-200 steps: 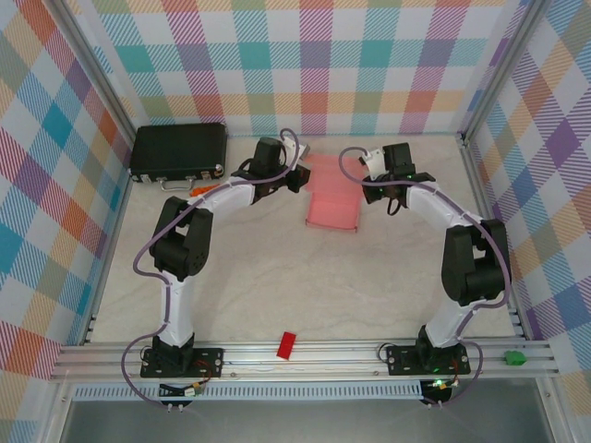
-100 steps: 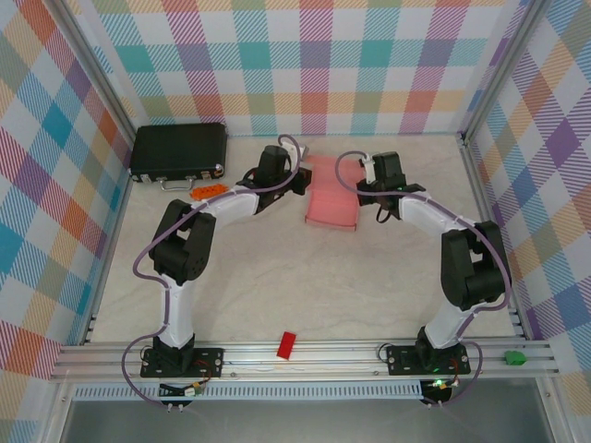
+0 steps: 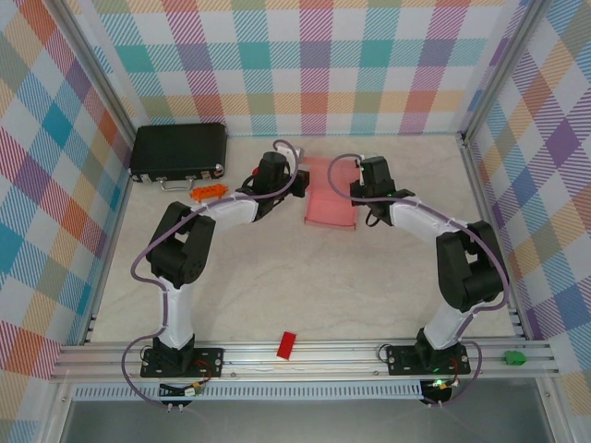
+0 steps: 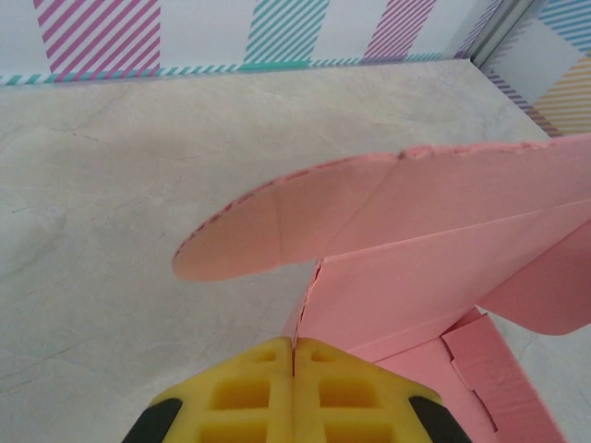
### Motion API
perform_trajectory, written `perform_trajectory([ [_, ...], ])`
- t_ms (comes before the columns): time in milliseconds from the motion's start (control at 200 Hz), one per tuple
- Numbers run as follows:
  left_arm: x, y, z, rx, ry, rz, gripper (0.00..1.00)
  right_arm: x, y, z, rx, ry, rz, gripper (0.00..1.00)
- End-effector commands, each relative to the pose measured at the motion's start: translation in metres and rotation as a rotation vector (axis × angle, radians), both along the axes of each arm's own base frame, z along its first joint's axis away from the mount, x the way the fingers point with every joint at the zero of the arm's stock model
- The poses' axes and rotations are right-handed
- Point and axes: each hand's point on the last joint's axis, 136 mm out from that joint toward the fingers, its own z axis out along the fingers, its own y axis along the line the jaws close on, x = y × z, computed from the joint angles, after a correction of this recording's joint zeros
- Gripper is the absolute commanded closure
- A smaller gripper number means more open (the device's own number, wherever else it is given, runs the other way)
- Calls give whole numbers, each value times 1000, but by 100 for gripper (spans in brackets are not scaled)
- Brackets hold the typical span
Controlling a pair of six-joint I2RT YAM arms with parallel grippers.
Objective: Fold the paper box
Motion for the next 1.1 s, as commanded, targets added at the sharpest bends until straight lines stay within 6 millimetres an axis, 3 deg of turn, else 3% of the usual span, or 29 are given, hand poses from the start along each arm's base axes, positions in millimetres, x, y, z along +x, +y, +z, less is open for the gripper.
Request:
perform_trajectory([
  [0, -4, -2, 21, -51, -42, 24, 100, -1, -2, 12, 29, -56, -61, 91],
  [1095, -25, -1, 11, -128, -51, 82, 99, -10, 9, 0, 80, -128, -152, 90],
])
